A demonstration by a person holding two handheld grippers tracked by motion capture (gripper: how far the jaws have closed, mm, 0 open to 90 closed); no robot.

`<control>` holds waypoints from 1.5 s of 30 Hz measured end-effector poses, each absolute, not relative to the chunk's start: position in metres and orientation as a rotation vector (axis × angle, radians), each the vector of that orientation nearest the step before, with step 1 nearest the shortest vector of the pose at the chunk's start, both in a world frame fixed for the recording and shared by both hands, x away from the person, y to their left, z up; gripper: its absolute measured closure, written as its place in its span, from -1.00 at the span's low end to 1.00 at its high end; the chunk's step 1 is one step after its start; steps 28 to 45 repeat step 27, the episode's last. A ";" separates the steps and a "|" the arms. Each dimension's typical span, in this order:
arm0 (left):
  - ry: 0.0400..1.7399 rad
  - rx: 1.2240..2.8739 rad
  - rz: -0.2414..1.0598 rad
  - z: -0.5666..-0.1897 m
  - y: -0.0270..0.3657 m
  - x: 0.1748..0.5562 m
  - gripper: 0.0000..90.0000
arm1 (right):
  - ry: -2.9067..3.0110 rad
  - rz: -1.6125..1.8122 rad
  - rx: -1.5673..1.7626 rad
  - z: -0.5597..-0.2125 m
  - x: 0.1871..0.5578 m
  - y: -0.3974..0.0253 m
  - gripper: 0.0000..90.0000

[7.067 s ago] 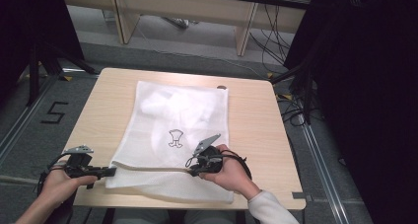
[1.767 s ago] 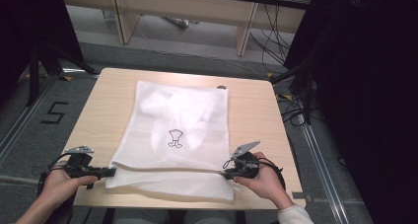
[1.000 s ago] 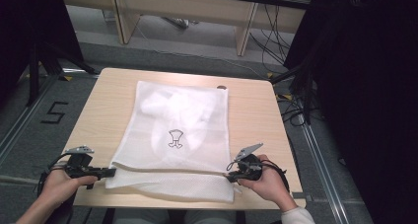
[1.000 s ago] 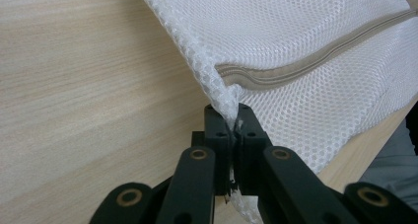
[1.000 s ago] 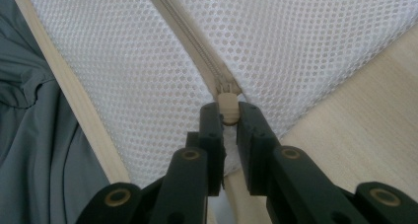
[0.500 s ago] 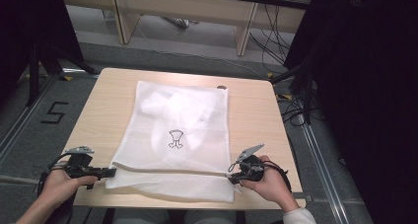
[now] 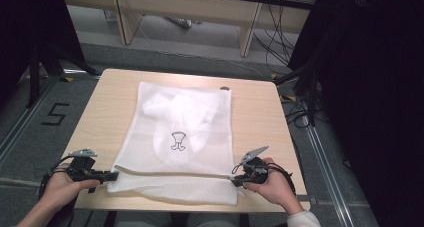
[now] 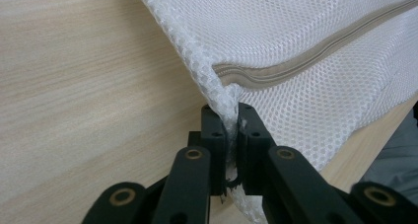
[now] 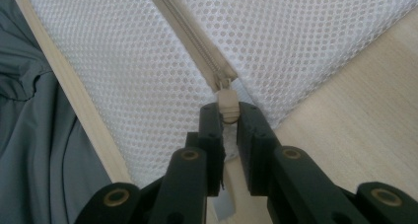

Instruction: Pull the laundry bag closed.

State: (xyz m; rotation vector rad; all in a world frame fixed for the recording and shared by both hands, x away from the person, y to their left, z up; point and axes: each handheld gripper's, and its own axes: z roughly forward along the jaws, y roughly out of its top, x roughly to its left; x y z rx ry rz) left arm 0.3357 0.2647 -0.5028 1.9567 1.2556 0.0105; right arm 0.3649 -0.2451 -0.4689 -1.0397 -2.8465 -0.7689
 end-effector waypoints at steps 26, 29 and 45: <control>1.190 1.986 0.228 -0.499 0.270 0.340 -0.51 | -2.659 -1.196 -1.400 -0.471 0.371 -0.262 0.18; 1.193 1.979 0.229 -0.499 0.271 0.340 -0.50 | -2.653 -1.209 -1.410 -0.471 0.371 -0.262 0.18; 1.193 1.979 0.229 -0.499 0.271 0.340 -0.50 | -2.653 -1.209 -1.410 -0.471 0.371 -0.262 0.18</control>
